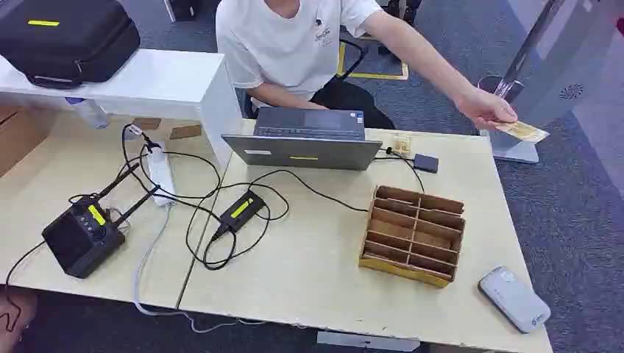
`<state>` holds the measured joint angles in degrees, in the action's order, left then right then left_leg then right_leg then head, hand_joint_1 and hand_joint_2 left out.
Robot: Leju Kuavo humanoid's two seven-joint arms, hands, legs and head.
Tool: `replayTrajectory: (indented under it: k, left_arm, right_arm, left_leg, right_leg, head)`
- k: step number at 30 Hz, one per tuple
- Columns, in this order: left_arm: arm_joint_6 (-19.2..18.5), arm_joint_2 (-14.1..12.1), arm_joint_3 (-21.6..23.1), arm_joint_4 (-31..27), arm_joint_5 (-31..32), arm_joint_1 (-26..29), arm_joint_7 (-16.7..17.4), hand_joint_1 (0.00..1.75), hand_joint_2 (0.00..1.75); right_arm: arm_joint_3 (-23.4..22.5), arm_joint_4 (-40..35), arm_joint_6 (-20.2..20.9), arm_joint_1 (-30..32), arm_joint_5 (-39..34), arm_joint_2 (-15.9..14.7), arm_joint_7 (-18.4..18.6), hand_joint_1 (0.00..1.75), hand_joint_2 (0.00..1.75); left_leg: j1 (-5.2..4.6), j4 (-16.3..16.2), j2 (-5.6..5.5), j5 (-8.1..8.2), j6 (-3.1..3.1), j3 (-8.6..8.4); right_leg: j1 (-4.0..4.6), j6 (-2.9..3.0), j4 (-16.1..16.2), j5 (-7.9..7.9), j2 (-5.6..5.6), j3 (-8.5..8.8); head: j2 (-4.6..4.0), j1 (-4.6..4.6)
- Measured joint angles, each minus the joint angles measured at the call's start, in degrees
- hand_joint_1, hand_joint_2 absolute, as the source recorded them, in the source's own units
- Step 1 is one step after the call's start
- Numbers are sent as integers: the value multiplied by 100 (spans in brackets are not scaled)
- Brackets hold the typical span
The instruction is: Pass the card to the sensor for recognition and then transmit it.
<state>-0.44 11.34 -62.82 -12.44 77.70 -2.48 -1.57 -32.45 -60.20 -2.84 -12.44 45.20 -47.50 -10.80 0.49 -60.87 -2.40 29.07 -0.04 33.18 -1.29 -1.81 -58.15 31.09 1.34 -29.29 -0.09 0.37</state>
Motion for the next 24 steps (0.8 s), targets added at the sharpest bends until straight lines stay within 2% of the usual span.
replayTrajectory:
  k: [6,11,18,24]
  left_arm:
    - [-155,19,0,0,-15,-2,-31,0,175]
    - [-275,28,0,2,2,-9,-31,0,175]
    - [-420,28,2,31,50,-34,-31,0,175]
    - [-557,28,4,33,107,-60,-6,0,175]
  right_arm:
    - [1132,-148,-197,-504,-280,-2,258,0,175]
    - [2070,-142,-411,-1006,-428,134,420,0,175]
    - [3178,-63,-710,-1664,-586,435,590,0,175]
    - [4126,173,-1005,-2374,-614,921,717,0,175]
  left_leg:
    - [0,0,-3,-6,-3,8]
    - [0,0,-4,-8,-4,8]
    - [5,2,-23,-27,-11,22]
    - [7,2,-24,-37,-15,23]
  right_leg:
    - [0,1,-5,-5,-2,5]
    - [0,3,-10,-6,-3,3]
    - [1,7,-16,-9,-19,-2]
    - [4,13,-24,-14,-20,-11]
  head:
    - [0,0]
    - [0,-4]
    - [0,-2]
    - [0,-4]
